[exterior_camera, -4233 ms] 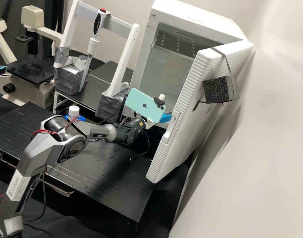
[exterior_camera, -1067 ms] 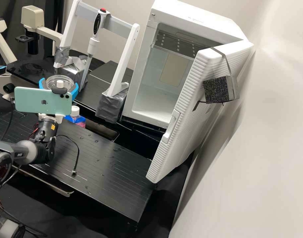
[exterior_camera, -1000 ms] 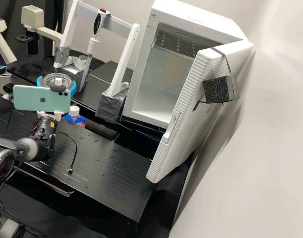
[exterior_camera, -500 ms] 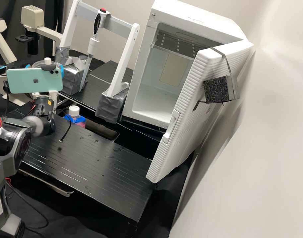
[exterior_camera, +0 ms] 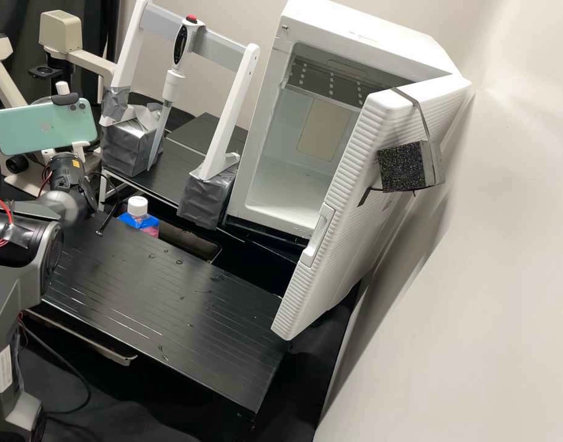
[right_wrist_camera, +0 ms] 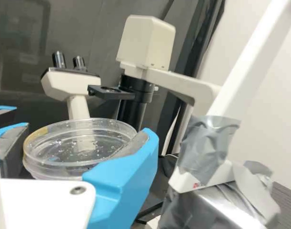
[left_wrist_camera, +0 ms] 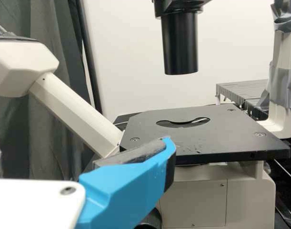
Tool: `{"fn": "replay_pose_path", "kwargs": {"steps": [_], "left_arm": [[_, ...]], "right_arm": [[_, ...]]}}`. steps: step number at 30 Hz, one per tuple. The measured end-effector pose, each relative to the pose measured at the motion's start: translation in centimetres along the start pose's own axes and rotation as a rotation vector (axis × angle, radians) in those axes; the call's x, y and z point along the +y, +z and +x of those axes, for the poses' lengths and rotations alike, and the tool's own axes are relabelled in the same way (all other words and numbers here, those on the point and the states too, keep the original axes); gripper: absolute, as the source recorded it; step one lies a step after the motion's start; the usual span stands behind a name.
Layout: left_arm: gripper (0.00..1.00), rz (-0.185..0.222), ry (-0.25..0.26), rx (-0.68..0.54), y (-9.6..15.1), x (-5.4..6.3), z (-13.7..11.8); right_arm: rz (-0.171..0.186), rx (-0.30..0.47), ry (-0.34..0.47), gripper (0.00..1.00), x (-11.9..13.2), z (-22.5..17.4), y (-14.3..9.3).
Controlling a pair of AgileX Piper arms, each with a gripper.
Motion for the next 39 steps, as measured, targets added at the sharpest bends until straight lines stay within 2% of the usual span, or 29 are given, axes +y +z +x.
{"fn": "replay_pose_path", "kwargs": {"steps": [6, 9, 16, 22, 28, 31, 39], "left_arm": [[1.00, 0.000, 0.000, 0.000, 0.0, 0.0, 0.0], [1.00, 0.000, 0.000, 0.000, 0.0, 0.0, 0.0], [1.00, 0.000, 0.000, 0.000, 0.0, 0.0, 0.0], [1.00, 0.000, 0.000, 0.000, 0.0, 0.0, 0.0], [1.00, 0.000, 0.000, 0.000, 0.0, 0.0, 0.0], [1.00, 0.000, 0.000, 0.000, 0.0, 0.0, 0.0], [1.00, 0.000, 0.000, 0.000, 0.0, 0.0, 0.0]], "right_arm": [[0.067, 0.032, -0.044, 0.00, -0.6, 2.3, 0.3], [0.113, 0.045, -0.064, 0.00, -1.0, 3.5, 0.6], [0.139, 0.040, -0.087, 0.00, -2.4, 5.5, 2.1], [0.204, 0.023, -0.076, 0.00, -3.3, 7.2, 3.6], [0.226, 0.012, -0.062, 0.00, -3.9, 8.5, 4.8], [0.252, 0.008, -0.040, 0.00, -4.0, 9.1, 5.2], [0.249, 0.017, -0.052, 0.00, -5.1, 10.9, 5.3]]}}
